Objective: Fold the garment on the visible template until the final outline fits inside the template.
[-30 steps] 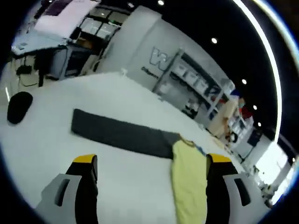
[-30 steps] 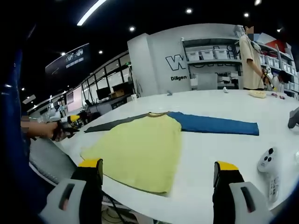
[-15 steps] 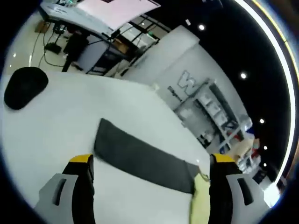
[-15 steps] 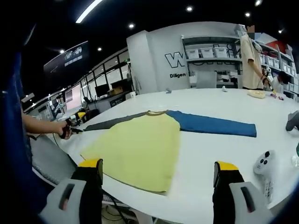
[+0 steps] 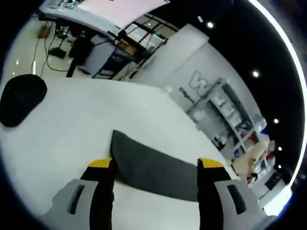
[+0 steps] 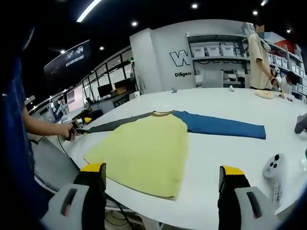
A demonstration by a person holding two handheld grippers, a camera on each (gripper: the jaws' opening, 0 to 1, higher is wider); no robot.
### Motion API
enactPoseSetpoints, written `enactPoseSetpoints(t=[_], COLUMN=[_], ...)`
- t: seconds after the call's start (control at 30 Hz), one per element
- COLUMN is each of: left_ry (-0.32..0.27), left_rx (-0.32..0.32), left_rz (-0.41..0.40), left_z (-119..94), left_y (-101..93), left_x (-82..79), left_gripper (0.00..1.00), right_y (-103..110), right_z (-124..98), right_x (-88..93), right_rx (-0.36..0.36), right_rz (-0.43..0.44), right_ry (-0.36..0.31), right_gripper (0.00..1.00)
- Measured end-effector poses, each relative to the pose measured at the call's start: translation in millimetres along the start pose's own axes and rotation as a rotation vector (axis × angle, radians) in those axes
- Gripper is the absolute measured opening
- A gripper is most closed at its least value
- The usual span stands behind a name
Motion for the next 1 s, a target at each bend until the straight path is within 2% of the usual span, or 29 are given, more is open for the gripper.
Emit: enactPoseSetpoints(t=[0.13, 0.27, 0.43, 0.5, 0.63, 0.77, 1.0], left_ry=[0.009, 0.027, 0.034, 0.038, 0.044, 0.046, 0.027], left_rx=[-0.026, -0.049, -0.068, -0.083, -0.093, -0.101, -0.081], left_rz=[0.032, 0.049, 0.083, 0.102, 0.103, 0.123, 0.136], left_z=[1, 3, -1, -2, 1, 1, 0], left_y=[12.8, 20.6, 25.1, 26.9, 31.0, 27.1, 9.2], left_x=[-0.7, 3.1, 4.9, 5.2, 4.7, 2.4, -17.6], left_gripper=[0.42, 0.21, 0.09, 0.01, 0.00, 0.00, 0.00], right_y=[3, 5, 6, 7, 6, 3, 2], right_z=[2, 3, 4, 4, 4, 3, 2], right_x=[0.6, 0.2, 0.9, 0.5, -0.3, -0.4, 0.3], right_rx=[-0.014, -0.018, -0.023, -0.025, -0.025, -0.024, -0.024], right_rz=[0.005, 0.008, 0.021, 0.018, 0.017, 0.018, 0.025], right_ry=[0.013, 0.017, 0.028, 0.029, 0.026, 0.025, 0.015], right_gripper=[0.96, 0.95, 0.91, 0.91, 0.91, 0.91, 0.94])
Point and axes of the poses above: the point that each gripper's makers call its tool centre point, and the gripper's own axes: z roughly forward along the fingers, y roughly to its left, x roughly out of its underside, the point moved 6 cm from there along -z, roughly backward along the fingers, and after that the axes turned 2 degrees about -x, right-handed, at the moved point
